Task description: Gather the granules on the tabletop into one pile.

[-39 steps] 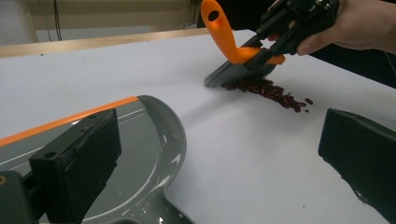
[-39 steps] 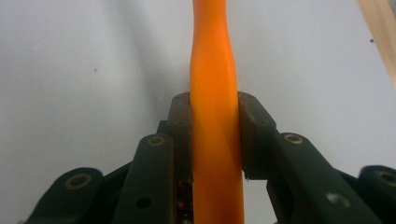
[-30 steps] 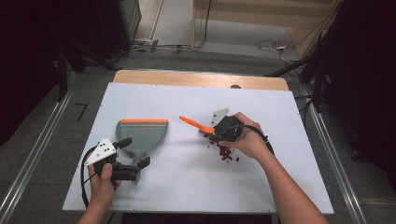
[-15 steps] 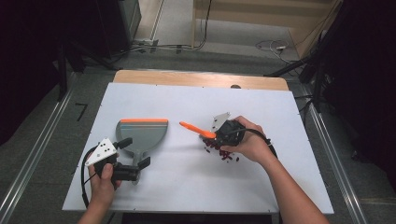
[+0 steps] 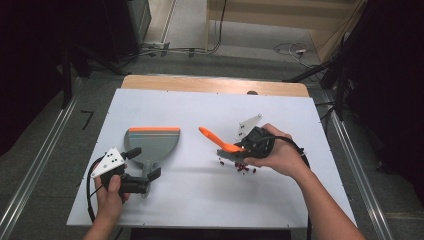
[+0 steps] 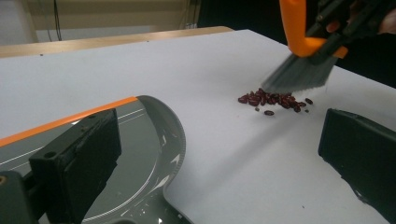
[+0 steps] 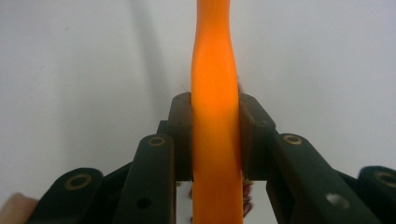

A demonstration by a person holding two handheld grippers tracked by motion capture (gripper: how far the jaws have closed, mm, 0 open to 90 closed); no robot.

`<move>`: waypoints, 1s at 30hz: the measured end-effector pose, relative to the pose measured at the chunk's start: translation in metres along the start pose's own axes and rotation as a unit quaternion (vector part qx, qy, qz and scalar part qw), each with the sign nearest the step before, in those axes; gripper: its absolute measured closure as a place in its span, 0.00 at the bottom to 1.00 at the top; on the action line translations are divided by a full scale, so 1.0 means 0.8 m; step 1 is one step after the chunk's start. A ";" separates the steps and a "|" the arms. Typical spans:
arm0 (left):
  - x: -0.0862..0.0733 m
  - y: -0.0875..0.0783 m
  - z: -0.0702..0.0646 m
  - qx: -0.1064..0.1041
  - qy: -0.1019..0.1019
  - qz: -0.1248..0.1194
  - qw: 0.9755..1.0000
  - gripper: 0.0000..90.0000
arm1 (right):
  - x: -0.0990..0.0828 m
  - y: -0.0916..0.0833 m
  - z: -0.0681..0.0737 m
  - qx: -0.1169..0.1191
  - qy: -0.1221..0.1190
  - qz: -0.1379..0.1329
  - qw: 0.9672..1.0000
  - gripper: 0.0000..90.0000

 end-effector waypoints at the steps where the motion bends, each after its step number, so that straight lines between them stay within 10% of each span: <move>1: 0.000 0.000 0.000 0.000 0.000 0.000 1.000 0.00 | 0.000 0.000 0.000 0.000 0.000 0.000 1.000 0.77; 4: 0.000 0.002 -0.001 -0.002 0.002 0.002 1.000 0.00 | -0.004 0.014 0.020 0.055 -0.005 0.009 0.998 0.77; 9: 0.000 0.003 -0.003 -0.002 0.002 0.002 1.000 0.00 | -0.005 0.037 0.023 0.080 -0.013 0.011 0.997 0.77; 30: -0.001 0.002 -0.001 -0.003 0.000 0.002 1.000 0.00 | 0.003 0.052 -0.030 0.047 -0.001 -0.008 0.999 0.76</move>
Point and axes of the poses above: each handheld gripper's, and its own axes: y roughly forward along the jaws, x roughly out of its top, z roughly to its left, the point moved 4 cm from there along y, roughly forward along the jaws
